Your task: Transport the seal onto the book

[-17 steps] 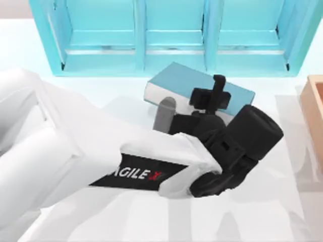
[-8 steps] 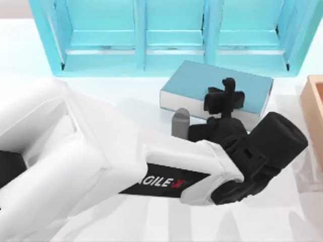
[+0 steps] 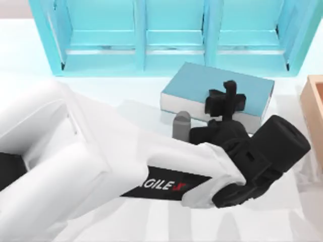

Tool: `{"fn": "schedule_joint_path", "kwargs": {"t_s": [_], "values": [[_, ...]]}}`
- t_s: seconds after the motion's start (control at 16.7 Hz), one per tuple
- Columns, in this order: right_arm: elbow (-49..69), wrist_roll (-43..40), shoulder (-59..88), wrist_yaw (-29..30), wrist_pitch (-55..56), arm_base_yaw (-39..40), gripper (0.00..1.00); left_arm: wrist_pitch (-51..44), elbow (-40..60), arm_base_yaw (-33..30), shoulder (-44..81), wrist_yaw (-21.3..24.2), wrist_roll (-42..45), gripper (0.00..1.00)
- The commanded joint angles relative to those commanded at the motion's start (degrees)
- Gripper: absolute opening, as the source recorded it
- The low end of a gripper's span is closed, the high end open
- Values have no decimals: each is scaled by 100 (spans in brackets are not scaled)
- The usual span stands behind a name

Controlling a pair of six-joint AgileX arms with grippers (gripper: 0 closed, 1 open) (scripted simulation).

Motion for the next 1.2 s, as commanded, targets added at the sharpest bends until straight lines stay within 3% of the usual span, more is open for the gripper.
{"fn": "schedule_joint_path", "kwargs": {"t_s": [0.66, 1.2], "values": [[0, 0, 0, 0, 0, 0, 100, 568, -170, 1, 397, 7, 2, 0], [0, 0, 0, 0, 0, 0, 100, 568, -170, 1, 397, 7, 2, 68]]}}
